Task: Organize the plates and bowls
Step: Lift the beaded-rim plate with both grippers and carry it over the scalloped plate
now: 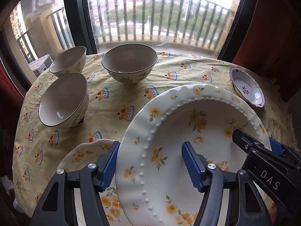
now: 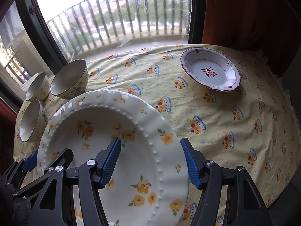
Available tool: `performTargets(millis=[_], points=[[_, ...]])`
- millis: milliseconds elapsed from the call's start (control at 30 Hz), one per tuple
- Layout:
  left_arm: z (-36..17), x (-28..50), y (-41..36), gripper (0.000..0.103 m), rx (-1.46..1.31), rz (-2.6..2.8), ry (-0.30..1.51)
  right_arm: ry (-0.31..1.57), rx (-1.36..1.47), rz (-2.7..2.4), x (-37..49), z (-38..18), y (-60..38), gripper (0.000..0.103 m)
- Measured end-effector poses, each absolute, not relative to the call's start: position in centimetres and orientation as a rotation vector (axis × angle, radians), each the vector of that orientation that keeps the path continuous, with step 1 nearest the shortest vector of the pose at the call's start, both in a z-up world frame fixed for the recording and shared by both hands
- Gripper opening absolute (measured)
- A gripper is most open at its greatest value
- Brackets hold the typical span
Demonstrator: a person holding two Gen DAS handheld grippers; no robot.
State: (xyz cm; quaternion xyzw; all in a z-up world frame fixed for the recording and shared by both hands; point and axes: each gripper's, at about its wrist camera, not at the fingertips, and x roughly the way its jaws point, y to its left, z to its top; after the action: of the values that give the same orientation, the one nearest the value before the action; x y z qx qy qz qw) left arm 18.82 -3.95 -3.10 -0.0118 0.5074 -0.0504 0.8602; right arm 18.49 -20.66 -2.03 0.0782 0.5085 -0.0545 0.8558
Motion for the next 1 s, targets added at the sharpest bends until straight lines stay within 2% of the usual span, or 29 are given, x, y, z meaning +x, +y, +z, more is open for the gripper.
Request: performTargets(millis=[500,1000], points=[[-3.8,15.3,1.9,0.066,-0.051,-0.087,1.076,1.090,0.138,-0.098,14.8,-2.4,-14.1,0.069],[-8.4,13.6,4.8,0.066,-0.123,-0.081,1.170,1.171,0.079,-0.093,13.3,-5.9,-10.7,0.069]])
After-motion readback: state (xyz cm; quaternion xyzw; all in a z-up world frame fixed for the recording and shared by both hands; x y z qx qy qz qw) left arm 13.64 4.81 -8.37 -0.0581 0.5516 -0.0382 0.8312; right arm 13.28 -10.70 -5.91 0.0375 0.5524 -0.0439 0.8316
